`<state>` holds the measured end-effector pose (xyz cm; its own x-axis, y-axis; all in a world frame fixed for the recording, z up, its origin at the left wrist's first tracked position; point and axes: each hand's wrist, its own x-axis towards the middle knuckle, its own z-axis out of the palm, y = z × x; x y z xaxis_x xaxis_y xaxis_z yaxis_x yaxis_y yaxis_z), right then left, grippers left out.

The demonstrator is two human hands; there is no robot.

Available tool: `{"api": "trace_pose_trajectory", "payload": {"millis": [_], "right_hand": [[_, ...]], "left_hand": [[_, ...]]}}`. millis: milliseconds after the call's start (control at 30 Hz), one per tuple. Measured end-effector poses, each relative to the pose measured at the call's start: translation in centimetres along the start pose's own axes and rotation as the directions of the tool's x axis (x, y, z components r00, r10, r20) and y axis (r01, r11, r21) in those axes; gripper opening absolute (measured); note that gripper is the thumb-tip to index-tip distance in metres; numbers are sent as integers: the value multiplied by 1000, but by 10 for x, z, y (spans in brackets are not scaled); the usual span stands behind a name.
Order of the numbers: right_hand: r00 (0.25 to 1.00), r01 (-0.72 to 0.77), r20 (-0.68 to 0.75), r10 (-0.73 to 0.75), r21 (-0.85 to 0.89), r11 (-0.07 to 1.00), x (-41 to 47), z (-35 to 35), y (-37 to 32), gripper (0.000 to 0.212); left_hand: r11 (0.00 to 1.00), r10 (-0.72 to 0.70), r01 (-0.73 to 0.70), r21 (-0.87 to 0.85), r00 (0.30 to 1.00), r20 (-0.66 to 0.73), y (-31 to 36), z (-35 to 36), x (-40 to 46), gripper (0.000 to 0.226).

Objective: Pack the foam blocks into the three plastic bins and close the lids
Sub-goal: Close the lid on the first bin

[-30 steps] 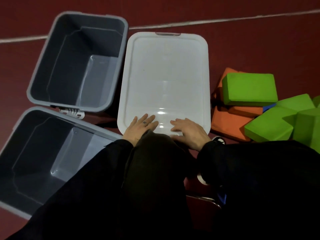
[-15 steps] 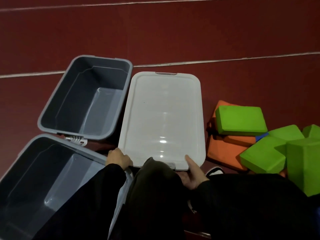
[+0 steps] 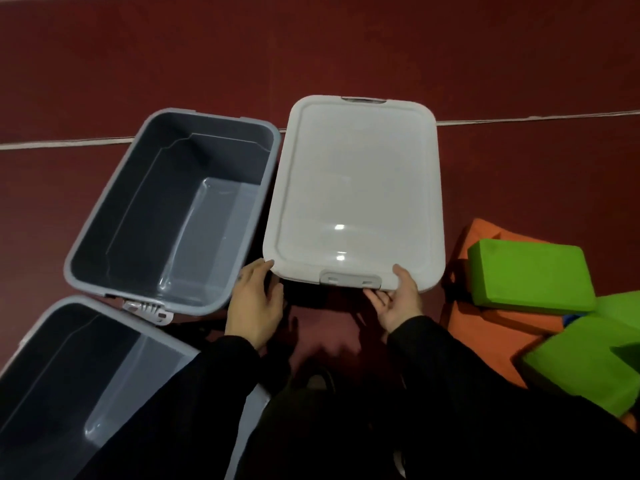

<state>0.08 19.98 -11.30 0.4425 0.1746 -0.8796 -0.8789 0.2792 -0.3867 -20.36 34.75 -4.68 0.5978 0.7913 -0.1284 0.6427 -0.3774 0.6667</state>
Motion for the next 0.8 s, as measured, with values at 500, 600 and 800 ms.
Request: {"api": "trace_pose_trajectory", "payload": {"millis": [500,600,800], "right_hand": [[928,144,371,21,-411,900,56,93,-56,75],[933,120,349,92,-539,834,36,58,-39,72],[907,205,358,220,-835,510,-12,41,10,60]], "left_hand": [[953,-189,175,249,981,33,-90,8,20,7],[956,-164,141,257,984,70,-71,15,10,18],[924,-110,26,382,973,202,-32,2,-22,22]]}}
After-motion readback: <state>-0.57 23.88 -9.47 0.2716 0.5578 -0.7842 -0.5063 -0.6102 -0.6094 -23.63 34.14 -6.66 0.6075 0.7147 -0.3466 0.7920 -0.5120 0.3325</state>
